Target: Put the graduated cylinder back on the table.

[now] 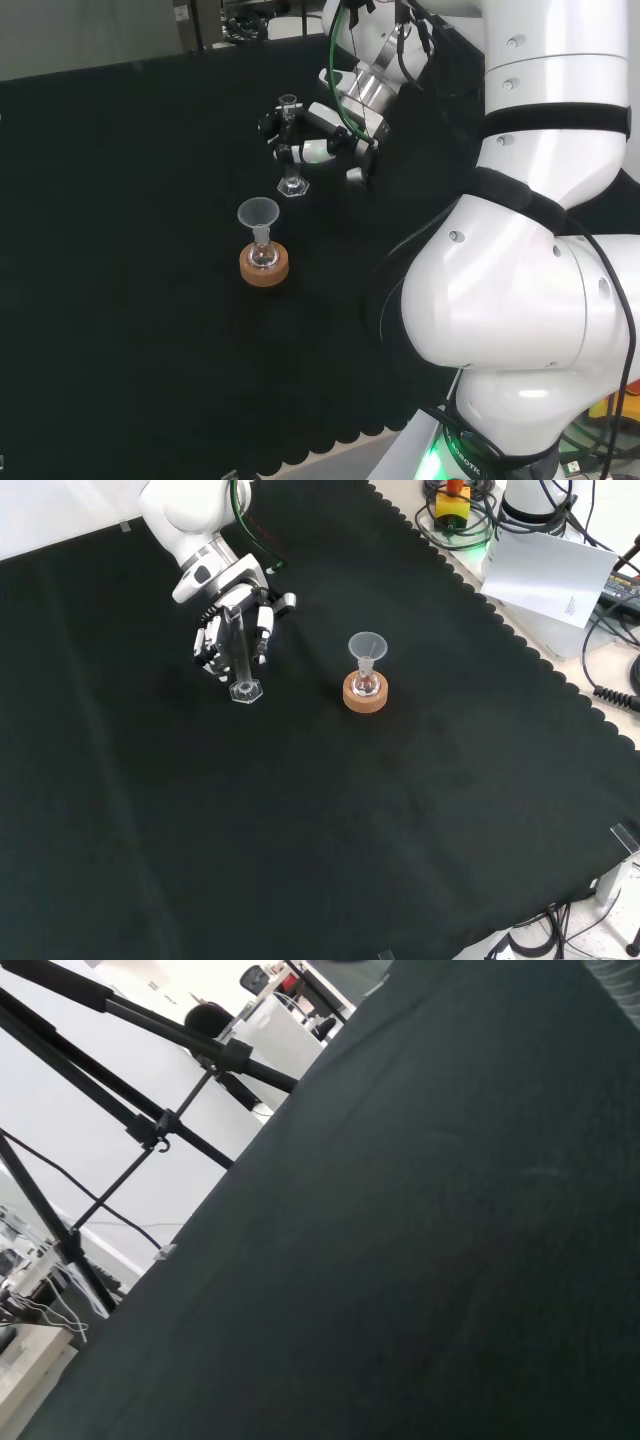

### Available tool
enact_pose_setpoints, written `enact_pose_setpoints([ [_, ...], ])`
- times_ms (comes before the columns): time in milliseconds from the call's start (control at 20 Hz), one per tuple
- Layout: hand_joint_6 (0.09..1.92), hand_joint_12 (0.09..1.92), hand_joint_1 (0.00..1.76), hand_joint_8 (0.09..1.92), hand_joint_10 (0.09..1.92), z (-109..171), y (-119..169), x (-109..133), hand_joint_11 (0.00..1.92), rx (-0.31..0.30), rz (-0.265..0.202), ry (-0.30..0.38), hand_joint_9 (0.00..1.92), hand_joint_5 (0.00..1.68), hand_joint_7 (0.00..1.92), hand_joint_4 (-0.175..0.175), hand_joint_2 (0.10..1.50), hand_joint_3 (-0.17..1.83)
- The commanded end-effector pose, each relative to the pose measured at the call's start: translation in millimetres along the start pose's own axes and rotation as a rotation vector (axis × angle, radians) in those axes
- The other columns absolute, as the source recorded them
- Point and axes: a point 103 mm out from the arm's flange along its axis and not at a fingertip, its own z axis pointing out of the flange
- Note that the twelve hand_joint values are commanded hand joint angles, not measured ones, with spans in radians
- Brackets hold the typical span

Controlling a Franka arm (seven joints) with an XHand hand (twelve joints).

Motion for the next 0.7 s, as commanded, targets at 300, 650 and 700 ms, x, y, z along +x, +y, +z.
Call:
enact_pose_setpoints([
  [300, 0.21, 1.37, 0.89, 0.68, 0.09, -21, -6, 10, 0.19, 0.012, 0.039, -0.08, 0.68, 0.35, 0.18, -0.064, 0.98, -0.17],
  [650, 0.16, 1.37, 0.87, 0.67, 0.09, -57, -17, 34, 0.17, -0.025, 0.075, -0.194, 0.65, 0.35, 0.15, -0.065, 0.97, -0.17],
  [700, 0.15, 1.37, 0.87, 0.67, 0.09, -62, -20, 39, 0.17, -0.029, 0.08, -0.209, 0.65, 0.35, 0.15, -0.066, 0.97, -0.17],
])
